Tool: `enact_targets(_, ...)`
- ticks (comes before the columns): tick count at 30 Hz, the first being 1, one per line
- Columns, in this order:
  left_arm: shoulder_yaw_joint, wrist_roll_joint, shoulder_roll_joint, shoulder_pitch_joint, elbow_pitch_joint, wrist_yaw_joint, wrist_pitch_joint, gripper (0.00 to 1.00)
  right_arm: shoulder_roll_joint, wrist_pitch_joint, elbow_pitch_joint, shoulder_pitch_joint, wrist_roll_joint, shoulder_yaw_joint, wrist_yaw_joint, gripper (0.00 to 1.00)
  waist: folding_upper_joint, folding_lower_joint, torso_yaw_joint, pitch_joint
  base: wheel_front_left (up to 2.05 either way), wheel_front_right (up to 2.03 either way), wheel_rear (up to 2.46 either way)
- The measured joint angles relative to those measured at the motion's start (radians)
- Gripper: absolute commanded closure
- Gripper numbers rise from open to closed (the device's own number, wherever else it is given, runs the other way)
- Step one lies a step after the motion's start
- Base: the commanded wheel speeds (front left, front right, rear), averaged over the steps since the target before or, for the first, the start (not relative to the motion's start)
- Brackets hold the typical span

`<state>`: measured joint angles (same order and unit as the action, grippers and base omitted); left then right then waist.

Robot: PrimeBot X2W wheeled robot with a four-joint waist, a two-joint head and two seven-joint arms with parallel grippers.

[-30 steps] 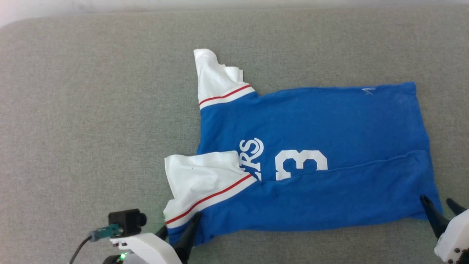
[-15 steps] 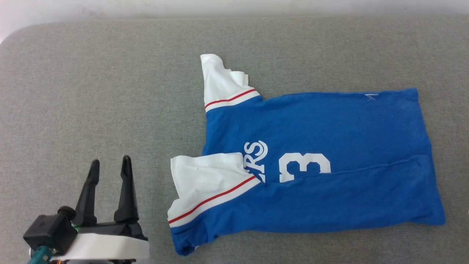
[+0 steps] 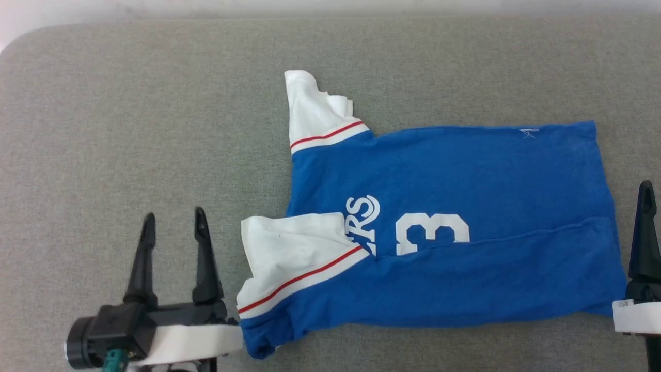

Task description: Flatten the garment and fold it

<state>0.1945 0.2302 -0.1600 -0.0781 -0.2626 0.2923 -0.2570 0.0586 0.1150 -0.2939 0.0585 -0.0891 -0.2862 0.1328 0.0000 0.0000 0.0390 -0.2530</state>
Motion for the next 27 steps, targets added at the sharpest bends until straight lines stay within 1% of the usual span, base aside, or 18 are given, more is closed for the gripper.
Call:
enact_targets(3,-0.028,-0.012,-0.006,0.029,0.002,-0.036,0.0,0.0,-0.001,0.005,0.01,-0.004,0.0,0.001,0.0,0.0,0.0,0.0,-0.002,-0.01,0.0,0.0,0.0)
enact_targets(6,-0.035,-0.01,-0.038,0.11,0.015,-0.085,0.007,0.0,0.0,0.004,0.01,-0.022,0.0,0.005,0.0,0.0,0.0,0.0,-0.003,-0.026,0.0,0.0,0.0)
enact_targets(7,-0.035,-0.009,-0.054,0.144,0.016,-0.1,0.029,0.0,0.001,0.003,0.009,-0.03,0.0,0.008,0.0,0.0,0.0,0.0,-0.004,-0.033,0.0,0.0,0.0)
enact_targets(8,-0.035,-0.009,-0.071,0.182,0.016,-0.112,0.061,0.0,0.002,0.002,0.009,-0.039,0.0,0.012,0.0,0.0,0.0,0.0,-0.004,-0.04,0.0,0.0,0.0)
enact_targets(10,-0.027,-0.01,-0.111,0.272,0.014,-0.151,0.148,0.0,0.009,0.0,0.007,-0.054,-0.003,0.025,0.0,0.0,0.0,0.0001,-0.005,-0.058,0.0,0.0,0.0)
enact_targets(13,-0.006,0.005,-0.151,0.428,0.015,-0.207,0.297,0.0,0.02,-0.005,0.007,-0.077,-0.015,0.036,0.0,0.0,0.0,0.0001,-0.007,-0.092,0.0,0.0,0.0)
enact_targets(18,0.009,0.055,-0.178,0.699,0.057,-0.277,0.506,0.0,0.041,-0.018,0.004,-0.109,-0.028,0.042,0.0,0.0,0.0,0.0002,-0.011,-0.162,0.0,0.0,0.0)
enact_targets(22,0.045,0.081,-0.199,0.881,0.154,-0.34,0.656,0.0,0.053,-0.024,-0.005,-0.133,-0.035,0.046,0.0,0.0,0.0,0.0003,-0.017,-0.22,0.0,0.0,0.0)
enact_targets(27,0.098,0.132,-0.206,1.021,0.285,-0.381,0.82,0.0,0.057,-0.026,-0.007,-0.15,-0.042,0.056,0.0,0.0,0.0,0.0003,-0.029,-0.284,0.0,0.0,0.0)
